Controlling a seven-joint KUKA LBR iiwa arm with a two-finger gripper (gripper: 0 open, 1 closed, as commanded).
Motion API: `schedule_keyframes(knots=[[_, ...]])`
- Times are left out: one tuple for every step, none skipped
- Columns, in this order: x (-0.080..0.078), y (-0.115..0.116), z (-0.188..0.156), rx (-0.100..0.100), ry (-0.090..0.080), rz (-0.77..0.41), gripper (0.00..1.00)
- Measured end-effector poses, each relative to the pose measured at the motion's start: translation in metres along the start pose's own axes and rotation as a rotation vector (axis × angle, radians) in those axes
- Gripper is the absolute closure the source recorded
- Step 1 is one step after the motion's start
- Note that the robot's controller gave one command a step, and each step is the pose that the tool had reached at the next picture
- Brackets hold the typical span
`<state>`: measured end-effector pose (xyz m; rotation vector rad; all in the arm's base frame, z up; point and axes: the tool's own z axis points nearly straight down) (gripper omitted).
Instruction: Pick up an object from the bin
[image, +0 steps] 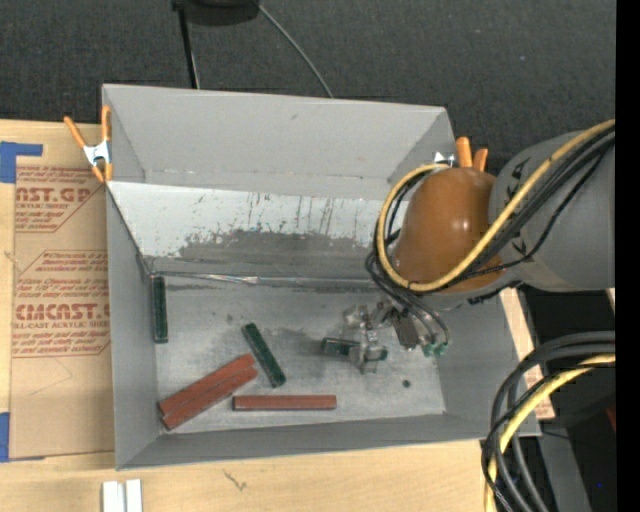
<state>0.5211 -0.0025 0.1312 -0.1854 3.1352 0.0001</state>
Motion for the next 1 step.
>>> schedule_keyframes(knots=[[-0.0076, 0.006, -0.1169, 0.0, -0.002, -0.019, 1.0]])
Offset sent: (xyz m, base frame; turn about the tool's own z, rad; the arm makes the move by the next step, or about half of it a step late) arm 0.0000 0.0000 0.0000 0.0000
